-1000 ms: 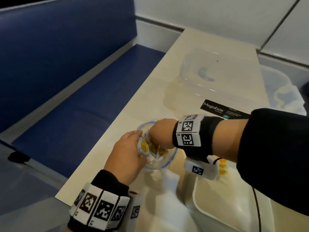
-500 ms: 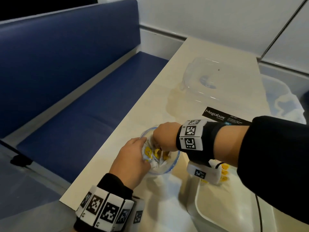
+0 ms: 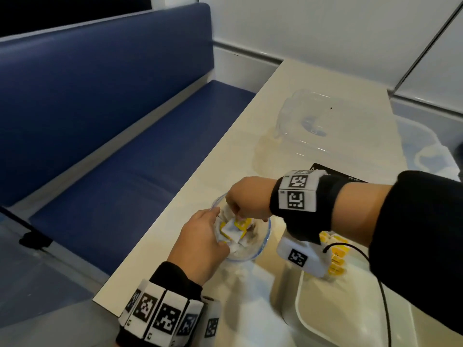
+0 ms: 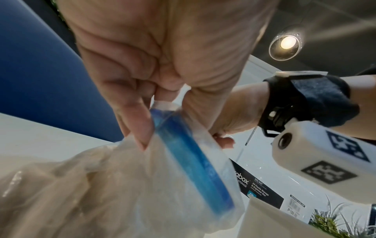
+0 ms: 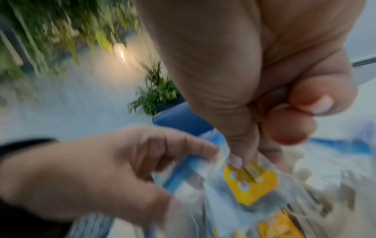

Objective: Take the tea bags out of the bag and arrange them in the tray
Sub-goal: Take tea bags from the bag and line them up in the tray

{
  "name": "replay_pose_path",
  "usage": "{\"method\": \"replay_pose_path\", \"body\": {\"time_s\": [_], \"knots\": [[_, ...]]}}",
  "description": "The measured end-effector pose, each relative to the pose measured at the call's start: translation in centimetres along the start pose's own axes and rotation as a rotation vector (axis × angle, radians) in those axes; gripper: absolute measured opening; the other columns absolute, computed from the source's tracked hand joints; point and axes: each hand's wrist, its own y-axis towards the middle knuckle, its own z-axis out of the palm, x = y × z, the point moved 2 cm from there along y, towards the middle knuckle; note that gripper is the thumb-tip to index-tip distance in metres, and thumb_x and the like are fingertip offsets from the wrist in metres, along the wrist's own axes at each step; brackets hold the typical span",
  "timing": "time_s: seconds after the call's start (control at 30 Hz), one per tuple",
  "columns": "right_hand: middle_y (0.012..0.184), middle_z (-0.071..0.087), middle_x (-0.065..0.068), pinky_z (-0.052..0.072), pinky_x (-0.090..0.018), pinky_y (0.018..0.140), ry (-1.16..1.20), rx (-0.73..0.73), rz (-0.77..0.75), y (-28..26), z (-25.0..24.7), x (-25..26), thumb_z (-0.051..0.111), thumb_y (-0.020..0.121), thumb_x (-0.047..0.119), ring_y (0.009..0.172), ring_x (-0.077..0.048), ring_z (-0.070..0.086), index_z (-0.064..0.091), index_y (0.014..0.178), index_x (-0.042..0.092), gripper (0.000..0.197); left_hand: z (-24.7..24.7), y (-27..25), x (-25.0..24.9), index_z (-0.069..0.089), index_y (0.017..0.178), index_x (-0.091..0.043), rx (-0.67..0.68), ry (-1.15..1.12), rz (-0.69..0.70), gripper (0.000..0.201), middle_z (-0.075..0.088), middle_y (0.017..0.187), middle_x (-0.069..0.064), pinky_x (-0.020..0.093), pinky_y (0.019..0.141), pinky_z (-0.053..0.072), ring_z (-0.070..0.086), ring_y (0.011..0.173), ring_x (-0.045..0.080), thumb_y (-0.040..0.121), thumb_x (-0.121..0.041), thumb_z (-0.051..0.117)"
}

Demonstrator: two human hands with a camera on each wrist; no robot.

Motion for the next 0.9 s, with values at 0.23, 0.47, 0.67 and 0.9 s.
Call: {"method": "replay_pose_path", "body": {"time_s": [0.23,0.47,0.67,0.9], "knots": [[0.062,0.045,0.014,0.036,-0.021,0.058,0.319,-0.339,-0.060,-3.9,-1.0,-1.5,0.057,0.088,0.013,0.063,-0.008,0.044,0.067,0.086,0.022,0.014,-0.6,-0.3,-1.4,0.053,0.126,-0.035,-0.038,0.037,-0.020,0.050,0.021,0.153,-0.009,0.031,0.107,0.022,0.013,0.137,0.014,0.079,-0.042,0.069],[0.061,0.047,0.015,0.034,-0.016,0.058,0.315,-0.464,-0.045,-5.0,-2.3,-1.3,0.059,0.087,0.019,0.069,-0.012,0.048,0.067,0.086,0.022,0.008,-0.7,0.8,-1.7,0.061,0.107,-0.035,-0.140,0.120,-0.018,0.030,0.020,0.152,-0.013,0.037,0.102,0.013,0.006,0.136,0.011,0.082,-0.050,0.062],[0.065,0.047,0.014,0.030,-0.013,0.055,0.304,-0.507,0.060,-6.6,-2.6,-3.5,0.060,0.088,0.021,0.073,-0.013,0.050,0.064,0.086,0.024,0.005,0.4,3.5,-2.4,0.049,0.125,-0.036,0.035,0.645,-0.084,0.039,-0.019,0.156,0.006,0.059,0.111,-0.001,-0.019,0.142,0.030,0.092,-0.054,0.040],[0.070,0.054,0.009,0.037,-0.026,0.062,0.358,-0.500,0.117,-8.7,-0.6,-3.8,0.057,0.089,0.020,0.064,-0.012,0.049,0.059,0.084,0.024,0.007,1.3,4.4,-3.0,0.054,0.122,-0.034,0.062,0.747,-0.084,0.031,0.005,0.158,0.000,0.061,0.110,0.001,-0.010,0.144,0.028,0.097,-0.039,0.036]]}}
